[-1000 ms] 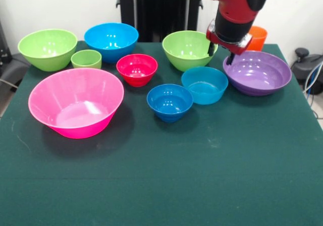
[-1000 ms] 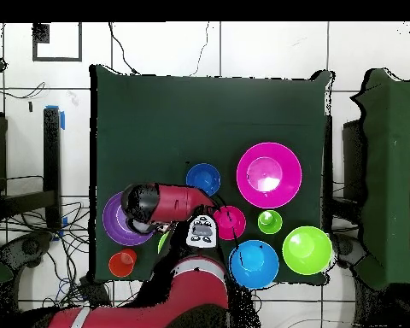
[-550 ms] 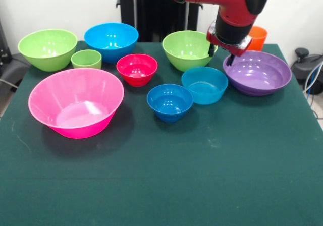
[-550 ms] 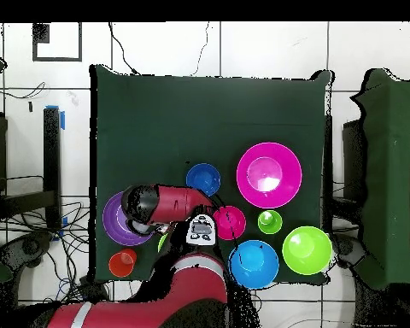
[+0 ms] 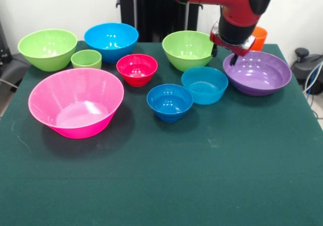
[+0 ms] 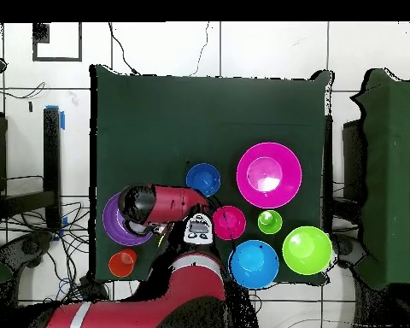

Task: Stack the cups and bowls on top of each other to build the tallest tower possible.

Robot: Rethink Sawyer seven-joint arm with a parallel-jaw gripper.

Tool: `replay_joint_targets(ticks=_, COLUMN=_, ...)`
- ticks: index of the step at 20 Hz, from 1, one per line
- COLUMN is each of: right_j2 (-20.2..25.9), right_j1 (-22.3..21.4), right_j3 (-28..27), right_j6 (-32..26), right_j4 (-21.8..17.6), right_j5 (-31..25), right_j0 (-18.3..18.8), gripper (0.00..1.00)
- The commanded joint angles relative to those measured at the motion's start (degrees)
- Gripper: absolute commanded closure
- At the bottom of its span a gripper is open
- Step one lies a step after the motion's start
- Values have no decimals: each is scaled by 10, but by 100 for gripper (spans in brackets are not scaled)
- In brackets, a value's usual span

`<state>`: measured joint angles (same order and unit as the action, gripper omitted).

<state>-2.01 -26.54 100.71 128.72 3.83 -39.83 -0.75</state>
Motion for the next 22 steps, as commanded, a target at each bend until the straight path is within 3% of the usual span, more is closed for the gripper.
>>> replay_joint_targets(ticks=1, right_j2=82, right_j1=27, right_j3=23, right_j6=46, right_j4=18, right_j5=84, right_j0=-10, gripper=0)
replay_joint_targets(ticks=22, right_j2=107, right_j1=73, right_j3=16, right_j6=24, right_j4=-9, right_j5=151, right_j0=23, gripper=0)
